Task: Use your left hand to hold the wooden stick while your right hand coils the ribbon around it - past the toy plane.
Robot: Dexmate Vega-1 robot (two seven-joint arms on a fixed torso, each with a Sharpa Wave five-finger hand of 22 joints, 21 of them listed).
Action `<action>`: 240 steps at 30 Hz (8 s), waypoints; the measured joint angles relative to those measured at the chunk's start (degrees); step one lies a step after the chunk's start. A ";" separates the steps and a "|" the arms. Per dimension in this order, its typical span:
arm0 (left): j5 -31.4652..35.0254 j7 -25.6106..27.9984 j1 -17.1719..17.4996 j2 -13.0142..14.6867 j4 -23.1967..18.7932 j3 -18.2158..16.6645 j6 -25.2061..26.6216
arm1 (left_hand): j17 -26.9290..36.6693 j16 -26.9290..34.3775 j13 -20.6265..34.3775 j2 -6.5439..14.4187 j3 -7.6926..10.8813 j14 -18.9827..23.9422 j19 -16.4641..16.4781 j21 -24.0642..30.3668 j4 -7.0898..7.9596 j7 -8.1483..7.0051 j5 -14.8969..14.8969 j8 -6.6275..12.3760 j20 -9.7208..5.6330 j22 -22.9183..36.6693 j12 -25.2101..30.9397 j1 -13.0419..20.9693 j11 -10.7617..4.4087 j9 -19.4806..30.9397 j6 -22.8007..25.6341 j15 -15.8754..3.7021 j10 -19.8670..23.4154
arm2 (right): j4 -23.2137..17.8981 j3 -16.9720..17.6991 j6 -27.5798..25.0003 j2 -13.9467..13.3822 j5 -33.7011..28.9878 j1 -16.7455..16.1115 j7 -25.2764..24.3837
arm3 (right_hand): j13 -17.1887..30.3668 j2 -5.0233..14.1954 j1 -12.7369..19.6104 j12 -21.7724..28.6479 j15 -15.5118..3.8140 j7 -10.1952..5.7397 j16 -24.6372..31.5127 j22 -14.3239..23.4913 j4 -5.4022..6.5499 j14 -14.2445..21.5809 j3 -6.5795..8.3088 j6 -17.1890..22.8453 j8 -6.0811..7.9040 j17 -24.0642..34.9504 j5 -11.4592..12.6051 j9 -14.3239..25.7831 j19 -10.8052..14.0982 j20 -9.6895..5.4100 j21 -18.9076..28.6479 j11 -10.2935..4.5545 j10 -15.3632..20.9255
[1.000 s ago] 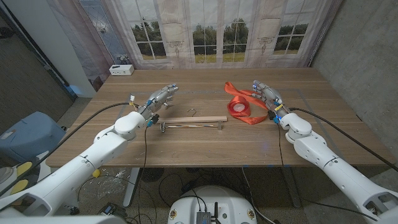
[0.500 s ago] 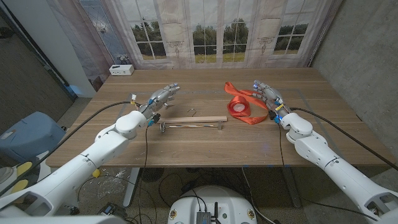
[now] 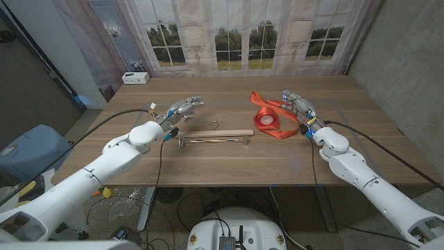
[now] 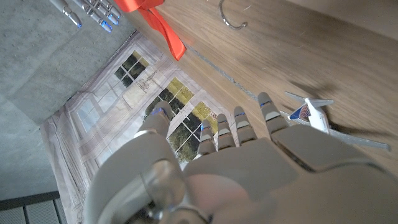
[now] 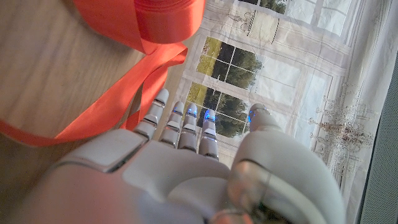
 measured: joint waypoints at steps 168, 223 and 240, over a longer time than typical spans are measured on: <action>58.44 -16.55 -8.96 0.66 -12.76 23.63 36.21 | 8.61 13.83 15.54 0.78 -8.55 24.17 30.92 8.22 -0.92 -0.11 0.34 9.10 -12.12 -0.29 10.65 41.48 -4.51 7.91 23.20 -5.08 22.53 | -0.15 1.39 4.39 0.68 2.43 -6.63 0.21 | 0.25 0.51 -3.51 -0.93 0.72 1.03 0.44 0.28 -0.12 4.02 1.77 3.08 0.00 1.08 0.00 -0.01 2.99 1.53 -3.35 1.44 4.93; 70.59 3.96 2.65 2.29 -17.00 13.68 31.22 | 11.20 23.13 19.72 -1.66 -6.93 37.87 37.39 21.70 0.11 2.66 0.23 15.09 -14.94 2.31 18.02 46.96 -3.40 6.53 38.87 -3.24 36.35 | -9.99 1.56 -1.34 -4.06 -5.98 -9.57 -8.70 | 0.24 -0.09 -2.89 -1.79 0.08 0.50 0.44 0.26 -2.12 4.19 3.35 3.60 0.00 0.90 0.00 -0.01 3.59 1.53 -4.66 0.29 5.21; 75.42 5.84 7.89 2.75 -20.15 9.35 34.32 | 12.98 23.05 20.21 -1.65 -7.16 37.84 37.06 22.96 0.35 2.59 0.15 14.88 -14.67 2.26 18.20 46.95 -3.48 6.52 39.17 -3.27 36.43 | -22.46 -1.23 -18.29 -11.05 -17.09 -8.00 -14.66 | 0.38 -0.97 0.71 -3.06 -1.88 -0.22 -0.98 0.26 -4.75 2.22 4.57 3.88 0.00 0.10 0.39 -0.01 3.36 1.33 -5.89 -2.07 3.45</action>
